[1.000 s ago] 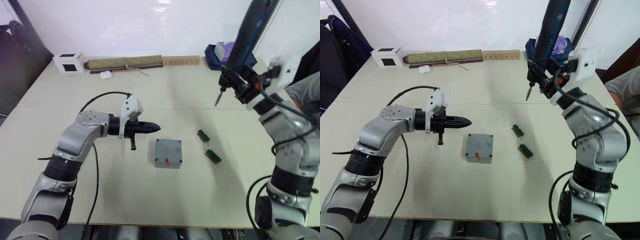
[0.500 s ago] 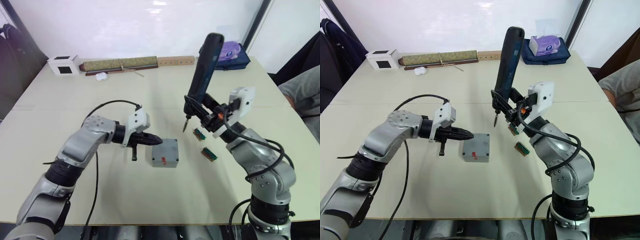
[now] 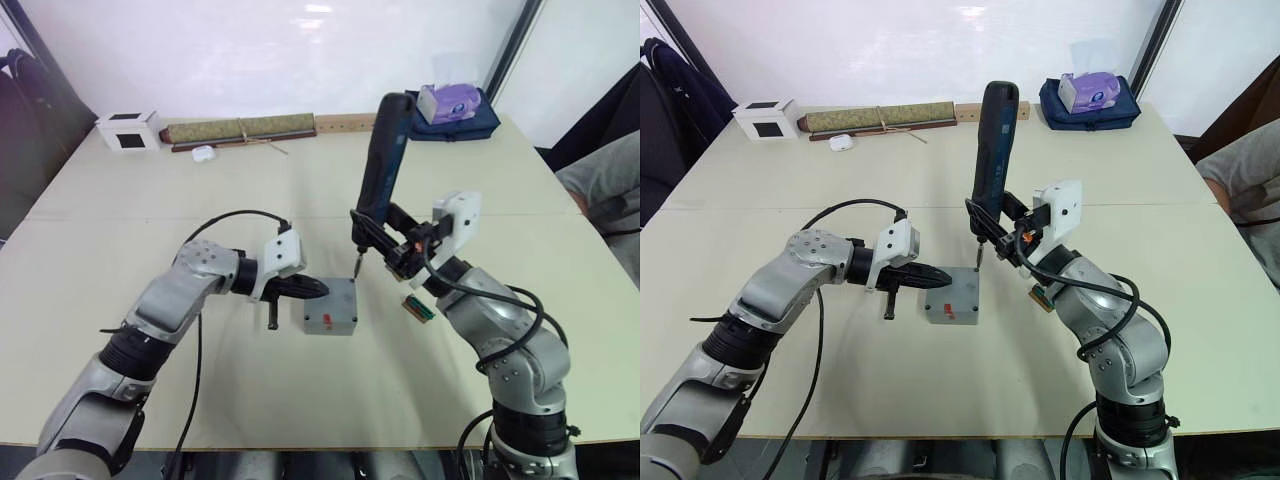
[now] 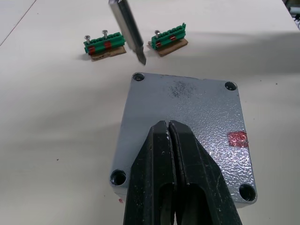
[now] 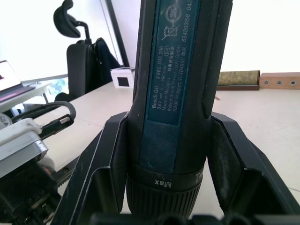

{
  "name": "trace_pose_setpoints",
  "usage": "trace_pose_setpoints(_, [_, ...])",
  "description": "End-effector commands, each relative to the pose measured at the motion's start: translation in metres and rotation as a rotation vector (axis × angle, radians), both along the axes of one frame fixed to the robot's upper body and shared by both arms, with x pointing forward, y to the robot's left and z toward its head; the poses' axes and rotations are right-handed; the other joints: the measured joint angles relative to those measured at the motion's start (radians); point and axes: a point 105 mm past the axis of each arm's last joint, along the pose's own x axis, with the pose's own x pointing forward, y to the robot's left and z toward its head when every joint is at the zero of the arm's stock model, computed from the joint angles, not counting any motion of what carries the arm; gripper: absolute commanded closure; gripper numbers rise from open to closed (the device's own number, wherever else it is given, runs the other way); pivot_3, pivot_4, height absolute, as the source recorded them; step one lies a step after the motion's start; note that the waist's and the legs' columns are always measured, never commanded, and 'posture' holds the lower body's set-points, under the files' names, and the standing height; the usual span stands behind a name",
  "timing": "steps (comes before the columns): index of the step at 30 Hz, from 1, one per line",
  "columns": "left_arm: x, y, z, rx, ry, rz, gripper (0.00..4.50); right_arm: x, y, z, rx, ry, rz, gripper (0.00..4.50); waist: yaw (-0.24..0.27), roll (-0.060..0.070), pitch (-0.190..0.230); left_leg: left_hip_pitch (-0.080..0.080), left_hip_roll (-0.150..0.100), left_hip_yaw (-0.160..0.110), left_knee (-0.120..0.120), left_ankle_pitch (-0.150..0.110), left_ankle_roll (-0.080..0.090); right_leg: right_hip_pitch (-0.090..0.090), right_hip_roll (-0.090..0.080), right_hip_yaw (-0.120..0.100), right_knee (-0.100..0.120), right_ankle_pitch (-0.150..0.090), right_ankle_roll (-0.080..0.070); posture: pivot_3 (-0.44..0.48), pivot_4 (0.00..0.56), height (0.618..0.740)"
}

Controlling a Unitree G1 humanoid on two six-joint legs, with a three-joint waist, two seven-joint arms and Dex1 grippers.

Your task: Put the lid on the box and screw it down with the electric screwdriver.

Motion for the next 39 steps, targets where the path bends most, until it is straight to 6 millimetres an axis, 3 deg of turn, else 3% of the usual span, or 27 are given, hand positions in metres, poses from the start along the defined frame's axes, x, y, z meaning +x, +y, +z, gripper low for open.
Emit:
trace_pose_setpoints(1, [-0.003,0.002,-0.013,0.051,0.025,-0.004,4.50,-0.007,0.005,0.016,0.015,-0.095,0.001,2.69,0.000,0.000,0.000,0.000,0.000,0.000,0.000,0.000,0.000,0.000,0.000,0.000,0.000,0.000,0.000,0.000,0.150,0.740])
trace_pose_setpoints(13, [-0.007,0.004,-0.015,0.075,0.024,-0.025,4.50,-0.004,0.005,0.001,-0.063,-0.115,-0.032,2.69,-0.001,0.000,0.000,0.001,0.000,0.000,0.000,0.000,0.000,0.001,0.000,0.000,0.000,0.000,0.000,0.000,0.150,0.740])
trace_pose_setpoints(25, [-0.006,0.004,-0.017,0.079,0.028,-0.026,4.50,-0.005,0.005,-0.020,-0.073,-0.069,-0.048,2.69,0.000,-0.001,-0.001,0.011,0.000,0.001,-0.001,0.000,0.000,0.013,0.000,-0.001,-0.003,-0.001,-0.001,0.000,0.150,0.740])
trace_pose_setpoints(27, [-0.008,0.005,-0.020,0.088,0.036,-0.024,4.50,-0.011,0.003,-0.047,-0.141,0.013,-0.035,2.69,0.000,-0.001,-0.002,0.012,0.000,0.000,-0.001,0.000,0.000,0.014,0.000,-0.001,-0.003,-0.001,-0.001,0.000,0.150,0.740])
trace_pose_setpoints(32, [-0.009,0.005,-0.025,0.094,0.048,-0.025,4.50,-0.013,0.000,-0.076,-0.225,0.113,-0.028,2.69,-0.001,-0.008,-0.011,0.023,0.001,0.000,-0.004,-0.002,0.003,0.024,0.001,-0.001,-0.005,-0.003,-0.003,0.000,0.150,0.740])
trace_pose_setpoints(35, [-0.010,0.004,-0.027,0.094,0.052,-0.026,4.50,-0.007,-0.006,-0.078,-0.211,0.120,-0.069,2.69,-0.002,-0.009,-0.017,0.034,0.002,0.000,-0.006,-0.004,0.007,0.036,0.001,-0.002,-0.009,-0.005,-0.006,0.000,0.150,0.740])
trace_pose_setpoints(39, [-0.010,0.003,-0.025,0.095,0.048,-0.026,4.50,-0.005,-0.005,-0.080,-0.237,0.124,-0.068,2.69,0.000,-0.010,-0.022,0.035,0.003,-0.001,-0.007,-0.004,0.007,0.036,0.001,-0.001,-0.010,-0.005,-0.007,0.000,0.150,0.740])
